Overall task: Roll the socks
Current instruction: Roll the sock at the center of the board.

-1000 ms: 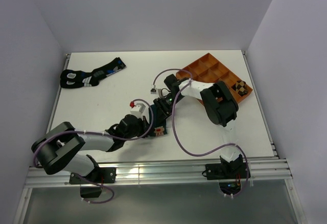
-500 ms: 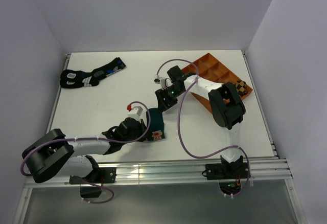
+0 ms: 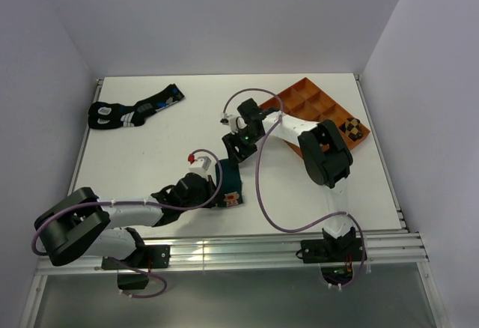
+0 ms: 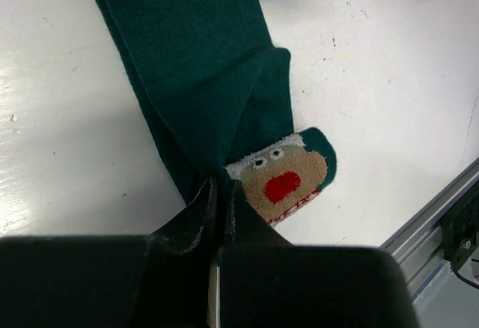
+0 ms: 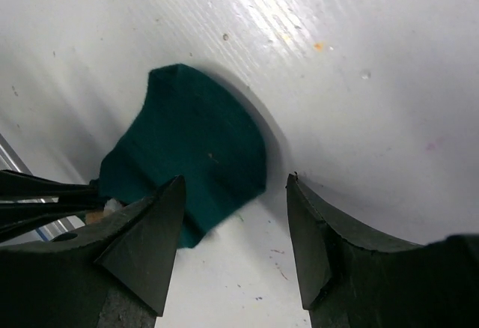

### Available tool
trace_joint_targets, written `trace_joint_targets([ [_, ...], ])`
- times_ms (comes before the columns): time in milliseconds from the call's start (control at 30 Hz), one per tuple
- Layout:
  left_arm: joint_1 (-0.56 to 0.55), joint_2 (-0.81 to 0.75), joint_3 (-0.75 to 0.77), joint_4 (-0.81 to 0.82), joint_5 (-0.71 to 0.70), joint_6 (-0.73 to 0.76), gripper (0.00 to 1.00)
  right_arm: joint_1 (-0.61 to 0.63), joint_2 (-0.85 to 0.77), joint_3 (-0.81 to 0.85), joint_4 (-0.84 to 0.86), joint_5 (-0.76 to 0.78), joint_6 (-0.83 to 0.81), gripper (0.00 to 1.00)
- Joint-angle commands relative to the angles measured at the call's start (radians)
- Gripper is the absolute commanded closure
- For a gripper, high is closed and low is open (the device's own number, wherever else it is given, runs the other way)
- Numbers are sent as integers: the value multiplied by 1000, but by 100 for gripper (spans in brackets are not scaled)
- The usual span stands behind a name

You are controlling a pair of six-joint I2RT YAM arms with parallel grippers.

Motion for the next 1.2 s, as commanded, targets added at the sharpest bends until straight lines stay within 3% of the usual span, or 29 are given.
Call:
trace_joint_targets([
  [0,-12,29,13,-37,0,-5,100,29,28,27,23,39,-12,36],
  [133,-15,32,15,-42,-4,-11,100,51,37,19,17,36,-15,42],
  [333,-15,23,23,-54,-3,-10,100,66,54,37,6,60,-18,88],
  [433,-17,32,35,-69,15,-3,100,66,77,83,4,73,-6,95],
  [733,-20,86,81,-161,81,-51,100,66,177,289,-2,108,16,98],
  [1000,-18,181,145,-258,153,-141,100,66,134,211,47,100,22,97],
  [1100,-6,222,138,-231,195,-184,100,63,87,153,73,85,25,85],
  [1167,3,244,144,-237,219,-203,100,58,57,122,87,74,31,64],
])
